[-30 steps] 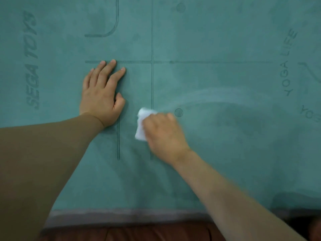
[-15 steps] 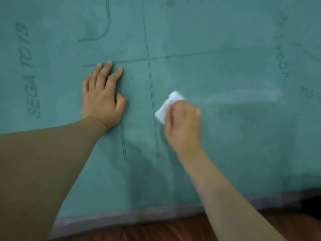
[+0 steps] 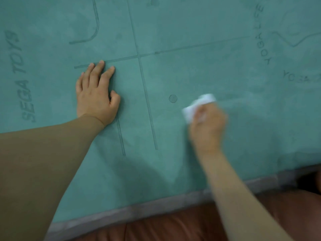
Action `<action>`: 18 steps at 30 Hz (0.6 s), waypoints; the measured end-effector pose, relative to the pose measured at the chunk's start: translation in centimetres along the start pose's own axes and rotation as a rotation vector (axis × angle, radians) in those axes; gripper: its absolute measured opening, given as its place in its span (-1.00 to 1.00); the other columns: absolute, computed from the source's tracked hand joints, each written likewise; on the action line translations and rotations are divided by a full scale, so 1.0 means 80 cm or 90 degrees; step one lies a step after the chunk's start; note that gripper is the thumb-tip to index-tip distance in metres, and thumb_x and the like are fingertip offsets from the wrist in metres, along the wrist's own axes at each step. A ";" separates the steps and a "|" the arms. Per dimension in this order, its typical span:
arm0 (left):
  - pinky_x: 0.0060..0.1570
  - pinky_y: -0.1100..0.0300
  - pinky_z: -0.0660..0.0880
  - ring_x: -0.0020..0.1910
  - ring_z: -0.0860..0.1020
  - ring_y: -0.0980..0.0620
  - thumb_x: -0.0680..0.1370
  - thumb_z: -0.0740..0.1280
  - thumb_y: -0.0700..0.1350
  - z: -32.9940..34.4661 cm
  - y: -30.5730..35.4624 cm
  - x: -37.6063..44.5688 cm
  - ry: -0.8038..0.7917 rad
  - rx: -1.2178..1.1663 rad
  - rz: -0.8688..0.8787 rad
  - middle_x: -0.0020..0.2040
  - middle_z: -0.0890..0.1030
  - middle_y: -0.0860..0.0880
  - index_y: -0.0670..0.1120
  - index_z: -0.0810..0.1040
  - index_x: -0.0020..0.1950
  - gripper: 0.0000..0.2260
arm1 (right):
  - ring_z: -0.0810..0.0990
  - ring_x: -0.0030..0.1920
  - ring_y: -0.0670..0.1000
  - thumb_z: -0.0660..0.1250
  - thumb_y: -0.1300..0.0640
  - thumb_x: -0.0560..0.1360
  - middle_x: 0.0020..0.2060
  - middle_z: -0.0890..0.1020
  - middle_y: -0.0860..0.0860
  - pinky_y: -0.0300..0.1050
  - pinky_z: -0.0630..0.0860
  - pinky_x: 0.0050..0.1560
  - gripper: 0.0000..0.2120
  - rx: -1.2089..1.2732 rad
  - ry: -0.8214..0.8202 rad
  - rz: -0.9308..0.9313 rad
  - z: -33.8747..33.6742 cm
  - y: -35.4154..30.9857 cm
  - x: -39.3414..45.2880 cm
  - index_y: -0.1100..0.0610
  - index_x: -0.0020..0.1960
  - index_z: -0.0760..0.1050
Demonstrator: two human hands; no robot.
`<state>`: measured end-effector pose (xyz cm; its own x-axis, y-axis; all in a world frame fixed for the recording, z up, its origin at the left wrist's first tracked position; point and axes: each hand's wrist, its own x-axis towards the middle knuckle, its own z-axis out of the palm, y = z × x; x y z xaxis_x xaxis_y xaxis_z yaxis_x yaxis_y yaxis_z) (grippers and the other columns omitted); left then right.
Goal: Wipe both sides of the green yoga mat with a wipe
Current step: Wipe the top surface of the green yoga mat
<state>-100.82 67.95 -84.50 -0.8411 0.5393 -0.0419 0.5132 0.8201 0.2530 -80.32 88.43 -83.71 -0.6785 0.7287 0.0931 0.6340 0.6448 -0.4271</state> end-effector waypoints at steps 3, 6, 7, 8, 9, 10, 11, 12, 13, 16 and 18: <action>0.50 -0.04 0.03 0.55 0.16 -0.12 0.45 0.12 -0.03 0.000 -0.001 0.000 0.013 0.003 0.000 0.54 0.28 -0.09 -0.04 0.34 0.49 -0.43 | 0.51 -0.26 0.12 0.12 0.24 0.39 -0.28 0.55 0.09 -0.04 0.34 -0.22 -0.80 0.014 -0.244 -0.509 0.028 -0.096 -0.088 0.15 -0.04 0.45; 0.49 -0.03 0.04 0.54 0.17 -0.13 0.45 0.12 -0.03 0.002 -0.002 -0.003 0.004 0.006 0.006 0.54 0.28 -0.10 -0.04 0.34 0.49 -0.42 | 0.57 -0.33 0.13 0.09 0.19 0.41 -0.33 0.58 0.09 -0.07 0.44 -0.31 -0.78 0.001 -0.191 -0.499 0.008 -0.048 -0.048 0.16 -0.11 0.50; 0.49 -0.03 0.05 0.54 0.17 -0.14 0.45 0.11 -0.03 0.001 -0.002 0.000 -0.002 0.004 0.006 0.54 0.28 -0.11 -0.05 0.34 0.49 -0.42 | 0.60 -0.30 0.17 0.08 0.16 0.46 -0.30 0.61 0.11 -0.03 0.50 -0.28 -0.75 -0.037 -0.113 -0.371 -0.004 -0.006 -0.022 0.17 -0.10 0.54; 0.49 -0.05 0.05 0.54 0.17 -0.15 0.46 0.10 -0.03 -0.001 0.000 0.003 -0.007 0.004 0.005 0.54 0.28 -0.12 -0.06 0.33 0.49 -0.42 | 0.61 -0.20 0.20 0.10 0.12 0.51 -0.20 0.63 0.13 0.03 0.53 -0.17 -0.73 -0.069 -0.047 -0.217 -0.021 0.044 0.004 0.17 -0.04 0.55; 0.50 -0.06 0.06 0.54 0.17 -0.16 0.46 0.08 -0.02 -0.002 0.003 0.002 -0.009 0.002 0.002 0.54 0.27 -0.13 -0.07 0.33 0.50 -0.42 | 0.59 -0.09 0.21 0.12 0.09 0.53 -0.10 0.63 0.13 0.05 0.50 -0.04 -0.74 -0.097 0.011 -0.053 -0.048 0.092 0.024 0.17 0.01 0.53; 0.50 -0.07 0.07 0.54 0.17 -0.17 0.47 0.06 -0.02 -0.004 0.008 -0.008 -0.013 -0.001 -0.011 0.55 0.26 -0.13 -0.08 0.32 0.51 -0.41 | 0.57 0.00 0.21 0.12 0.08 0.52 -0.02 0.62 0.13 0.05 0.45 0.05 -0.75 -0.094 0.059 0.122 -0.073 0.128 0.032 0.18 0.03 0.49; 0.50 -0.07 0.06 0.55 0.16 -0.16 0.48 0.04 0.00 -0.005 0.012 -0.029 -0.015 -0.001 -0.030 0.56 0.25 -0.12 -0.09 0.30 0.53 -0.41 | 0.55 0.05 0.21 0.11 0.10 0.51 0.02 0.60 0.14 0.04 0.42 0.08 -0.76 -0.067 0.094 0.277 -0.087 0.145 0.031 0.18 0.04 0.47; 0.51 -0.07 0.04 0.55 0.15 -0.15 0.50 0.03 0.01 -0.003 0.017 -0.059 -0.017 -0.006 -0.052 0.57 0.23 -0.11 -0.09 0.27 0.55 -0.40 | 0.54 0.06 0.22 0.12 0.12 0.51 0.03 0.60 0.16 0.02 0.41 0.08 -0.77 -0.063 0.113 0.364 -0.083 0.140 0.026 0.19 0.06 0.46; 0.52 -0.07 0.03 0.56 0.14 -0.14 0.51 0.03 0.01 -0.001 0.022 -0.095 -0.019 -0.008 -0.069 0.58 0.21 -0.10 -0.09 0.26 0.56 -0.40 | 0.55 0.03 0.23 0.13 0.15 0.51 0.01 0.60 0.17 0.02 0.42 0.04 -0.78 -0.063 0.116 0.369 -0.072 0.114 0.018 0.20 0.05 0.46; 0.51 -0.11 0.08 0.54 0.16 -0.13 0.48 0.07 0.00 0.004 0.021 -0.162 -0.043 0.003 -0.074 0.57 0.24 -0.08 -0.06 0.29 0.54 -0.40 | 0.56 -0.22 0.19 0.24 0.23 0.40 -0.22 0.59 0.15 -0.01 0.43 -0.26 -0.90 0.029 -0.015 -0.014 -0.013 -0.005 -0.045 0.18 -0.12 0.50; 0.50 -0.12 0.09 0.53 0.17 -0.13 0.46 0.07 0.00 0.006 0.016 -0.156 -0.043 0.006 -0.084 0.56 0.25 -0.07 -0.05 0.31 0.52 -0.39 | 0.54 -0.30 0.14 0.22 0.21 0.37 -0.32 0.55 0.08 -0.06 0.39 -0.32 -0.89 0.023 -0.212 -0.406 0.003 -0.072 -0.112 0.14 -0.15 0.49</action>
<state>-89.61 62.39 -84.11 -0.8882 0.4376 -0.1402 0.4001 0.8865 0.2322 -78.00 78.14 -82.28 -0.9932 0.1008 0.0578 0.0683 0.9092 -0.4108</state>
